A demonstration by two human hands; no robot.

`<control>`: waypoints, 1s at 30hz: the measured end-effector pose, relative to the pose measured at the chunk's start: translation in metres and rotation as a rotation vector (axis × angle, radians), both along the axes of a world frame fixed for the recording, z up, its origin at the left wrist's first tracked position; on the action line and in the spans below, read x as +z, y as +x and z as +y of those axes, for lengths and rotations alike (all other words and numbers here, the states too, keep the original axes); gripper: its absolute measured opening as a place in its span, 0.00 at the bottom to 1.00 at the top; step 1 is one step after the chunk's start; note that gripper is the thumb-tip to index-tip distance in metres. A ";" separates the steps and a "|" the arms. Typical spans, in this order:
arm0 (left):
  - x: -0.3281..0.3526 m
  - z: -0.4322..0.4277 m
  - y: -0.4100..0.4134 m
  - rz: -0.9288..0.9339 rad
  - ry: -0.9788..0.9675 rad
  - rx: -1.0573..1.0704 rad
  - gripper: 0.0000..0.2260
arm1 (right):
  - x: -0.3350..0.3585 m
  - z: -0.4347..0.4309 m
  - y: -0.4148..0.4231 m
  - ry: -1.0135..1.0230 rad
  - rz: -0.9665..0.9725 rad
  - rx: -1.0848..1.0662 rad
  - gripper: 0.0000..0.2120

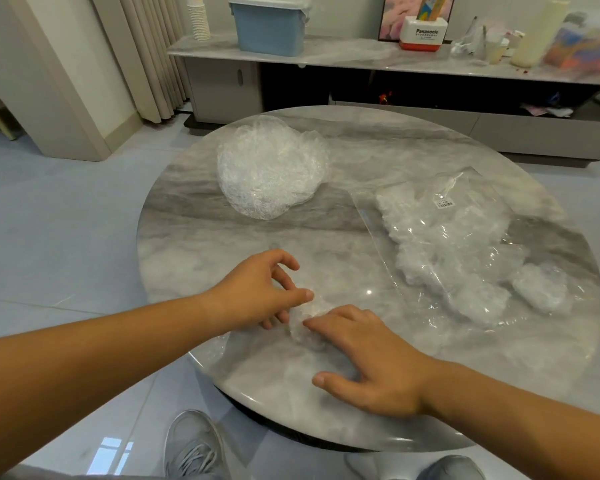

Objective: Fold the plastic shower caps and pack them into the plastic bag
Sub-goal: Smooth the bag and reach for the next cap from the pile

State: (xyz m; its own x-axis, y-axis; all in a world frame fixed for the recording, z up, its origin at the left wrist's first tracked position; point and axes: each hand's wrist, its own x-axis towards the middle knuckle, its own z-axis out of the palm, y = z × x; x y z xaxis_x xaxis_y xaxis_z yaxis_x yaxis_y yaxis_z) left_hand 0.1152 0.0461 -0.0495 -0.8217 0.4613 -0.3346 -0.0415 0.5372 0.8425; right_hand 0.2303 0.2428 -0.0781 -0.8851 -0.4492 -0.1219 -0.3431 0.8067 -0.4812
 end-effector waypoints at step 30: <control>0.048 0.096 0.037 -0.387 0.422 -0.003 0.07 | 0.076 0.057 0.030 -0.940 -0.122 -0.700 0.15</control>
